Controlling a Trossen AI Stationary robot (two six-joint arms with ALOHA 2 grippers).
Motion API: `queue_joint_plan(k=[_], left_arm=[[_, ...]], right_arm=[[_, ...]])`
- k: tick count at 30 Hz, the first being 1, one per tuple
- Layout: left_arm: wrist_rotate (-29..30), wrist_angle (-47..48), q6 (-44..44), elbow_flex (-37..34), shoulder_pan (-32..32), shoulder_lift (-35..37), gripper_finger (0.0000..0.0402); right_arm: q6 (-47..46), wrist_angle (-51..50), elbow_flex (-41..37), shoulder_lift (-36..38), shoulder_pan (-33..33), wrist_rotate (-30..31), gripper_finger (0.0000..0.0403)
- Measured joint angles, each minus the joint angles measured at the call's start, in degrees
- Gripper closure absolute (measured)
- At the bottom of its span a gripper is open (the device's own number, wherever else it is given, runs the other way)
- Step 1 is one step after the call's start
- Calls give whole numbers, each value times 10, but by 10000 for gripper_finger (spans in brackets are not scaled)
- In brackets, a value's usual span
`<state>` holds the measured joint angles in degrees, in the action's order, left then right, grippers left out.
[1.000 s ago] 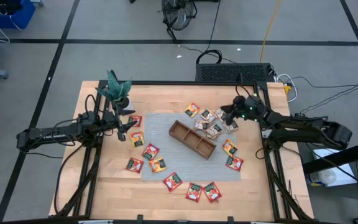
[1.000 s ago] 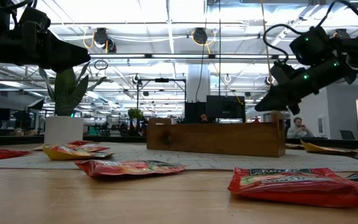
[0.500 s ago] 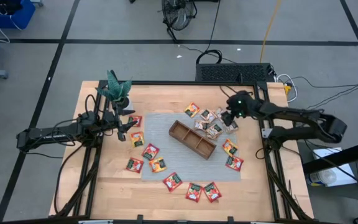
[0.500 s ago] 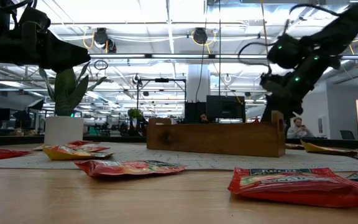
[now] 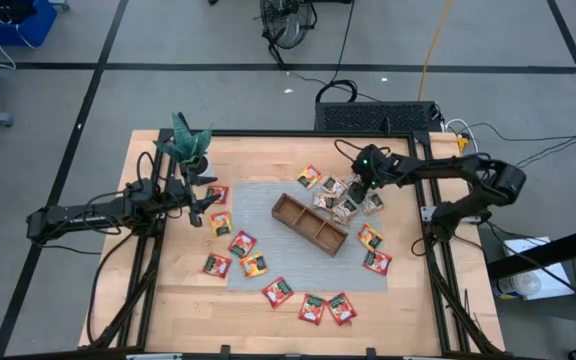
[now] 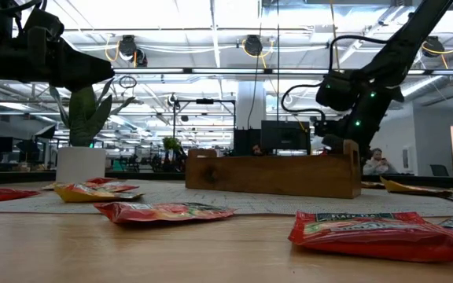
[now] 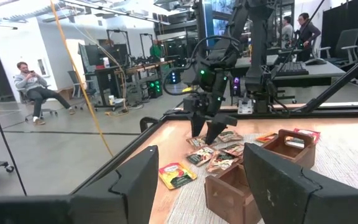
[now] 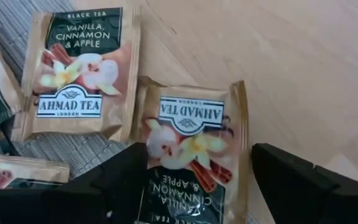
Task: Pick & Place Tea
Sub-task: Put the brown tea into the right part of the wooden organizer
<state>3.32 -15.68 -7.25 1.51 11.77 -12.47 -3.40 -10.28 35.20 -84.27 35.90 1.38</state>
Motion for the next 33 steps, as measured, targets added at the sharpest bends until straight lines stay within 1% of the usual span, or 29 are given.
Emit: queue_joint_plan(k=[5, 9, 13, 19, 20, 24, 27, 30, 33], left_arm=[[0, 0, 0, 0, 0, 0, 167], [0, 0, 0, 0, 0, 0, 167], [0, 0, 0, 0, 0, 0, 167], [0, 0, 0, 0, 0, 0, 167], [0, 0, 0, 0, 0, 0, 167], [0, 0, 0, 0, 0, 0, 167], [0, 0, 0, 0, 0, 0, 167], [0, 0, 0, 0, 0, 0, 167], [0, 0, 0, 0, 0, 0, 167]], right_arm=[[-4, -7, -2, 11, 0, -1, 161], [-3, -12, -3, 26, 0, -1, 205], [-2, -13, -3, 40, 0, 1, 268], [19, -11, -3, 57, 0, 1, 384], [24, -12, -3, 61, 0, 1, 393], [26, -9, -3, 83, -4, 4, 400], [27, -7, -3, 111, -20, 33, 402], [40, -18, 7, 143, -54, 61, 402], [56, -39, 44, 168, -108, 93, 402]])
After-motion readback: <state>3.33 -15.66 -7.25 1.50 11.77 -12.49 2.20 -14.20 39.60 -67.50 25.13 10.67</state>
